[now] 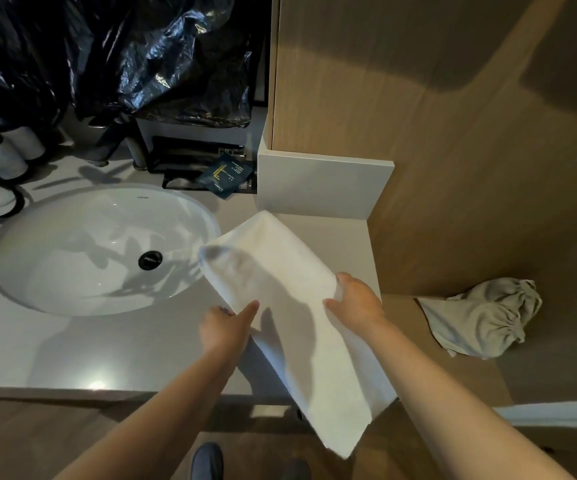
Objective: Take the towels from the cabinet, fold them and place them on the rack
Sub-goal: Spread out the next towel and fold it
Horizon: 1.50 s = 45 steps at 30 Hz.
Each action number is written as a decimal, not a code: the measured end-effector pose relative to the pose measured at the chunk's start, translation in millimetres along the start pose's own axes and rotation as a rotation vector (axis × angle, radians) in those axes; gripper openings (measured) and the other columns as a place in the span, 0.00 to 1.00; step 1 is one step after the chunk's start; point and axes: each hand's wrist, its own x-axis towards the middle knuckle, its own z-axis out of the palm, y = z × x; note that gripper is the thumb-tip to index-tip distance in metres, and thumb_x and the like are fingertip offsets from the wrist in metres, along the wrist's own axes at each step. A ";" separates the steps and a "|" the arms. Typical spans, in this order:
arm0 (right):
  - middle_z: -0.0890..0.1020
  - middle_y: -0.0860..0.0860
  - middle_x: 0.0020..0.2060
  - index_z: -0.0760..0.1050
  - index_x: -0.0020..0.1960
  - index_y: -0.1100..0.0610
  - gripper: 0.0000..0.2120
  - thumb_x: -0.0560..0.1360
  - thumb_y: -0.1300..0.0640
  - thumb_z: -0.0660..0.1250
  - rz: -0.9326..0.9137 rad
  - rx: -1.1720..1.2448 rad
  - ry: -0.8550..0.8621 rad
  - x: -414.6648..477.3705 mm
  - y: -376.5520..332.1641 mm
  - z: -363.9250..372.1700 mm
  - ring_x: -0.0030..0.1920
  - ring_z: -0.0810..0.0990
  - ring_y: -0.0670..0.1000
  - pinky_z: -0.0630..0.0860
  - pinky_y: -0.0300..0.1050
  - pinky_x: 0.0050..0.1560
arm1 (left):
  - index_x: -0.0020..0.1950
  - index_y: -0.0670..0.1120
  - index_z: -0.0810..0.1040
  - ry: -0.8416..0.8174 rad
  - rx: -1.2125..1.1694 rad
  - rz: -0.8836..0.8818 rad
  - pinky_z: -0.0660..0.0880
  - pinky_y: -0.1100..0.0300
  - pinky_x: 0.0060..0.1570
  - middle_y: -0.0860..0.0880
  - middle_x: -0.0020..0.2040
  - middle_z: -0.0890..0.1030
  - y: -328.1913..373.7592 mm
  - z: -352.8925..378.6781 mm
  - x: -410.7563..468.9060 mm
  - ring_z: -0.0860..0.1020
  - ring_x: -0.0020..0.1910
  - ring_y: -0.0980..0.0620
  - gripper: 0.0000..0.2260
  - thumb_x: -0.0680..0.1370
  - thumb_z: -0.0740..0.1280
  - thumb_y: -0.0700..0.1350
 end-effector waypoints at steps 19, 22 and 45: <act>0.66 0.46 0.15 0.63 0.27 0.55 0.22 0.74 0.57 0.71 0.284 0.585 0.087 7.4 3.9 -4.6 0.30 0.69 0.54 0.64 0.47 0.33 | 0.38 0.42 0.77 -0.107 0.057 -0.016 0.70 0.60 0.31 0.46 0.30 0.77 27.8 8.5 24.4 0.75 0.30 0.48 0.11 0.74 0.70 0.49; 0.64 0.49 0.19 0.59 0.27 0.53 0.24 0.73 0.59 0.70 0.253 0.624 0.107 -3.6 4.4 -11.2 0.22 0.65 0.50 0.60 0.43 0.31 | 0.36 0.42 0.76 -0.125 0.001 0.044 0.73 0.61 0.31 0.49 0.23 0.77 33.6 0.7 16.2 0.76 0.24 0.51 0.12 0.74 0.72 0.47; 0.80 0.47 0.34 0.77 0.42 0.49 0.07 0.79 0.51 0.66 -0.383 0.645 1.084 -215.5 -73.8 -263.2 0.33 0.80 0.47 0.75 0.32 0.31 | 0.48 0.49 0.81 -0.344 -0.364 1.276 0.78 0.64 0.35 0.47 0.34 0.83 263.0 -143.0 -174.5 0.82 0.33 0.54 0.03 0.78 0.68 0.47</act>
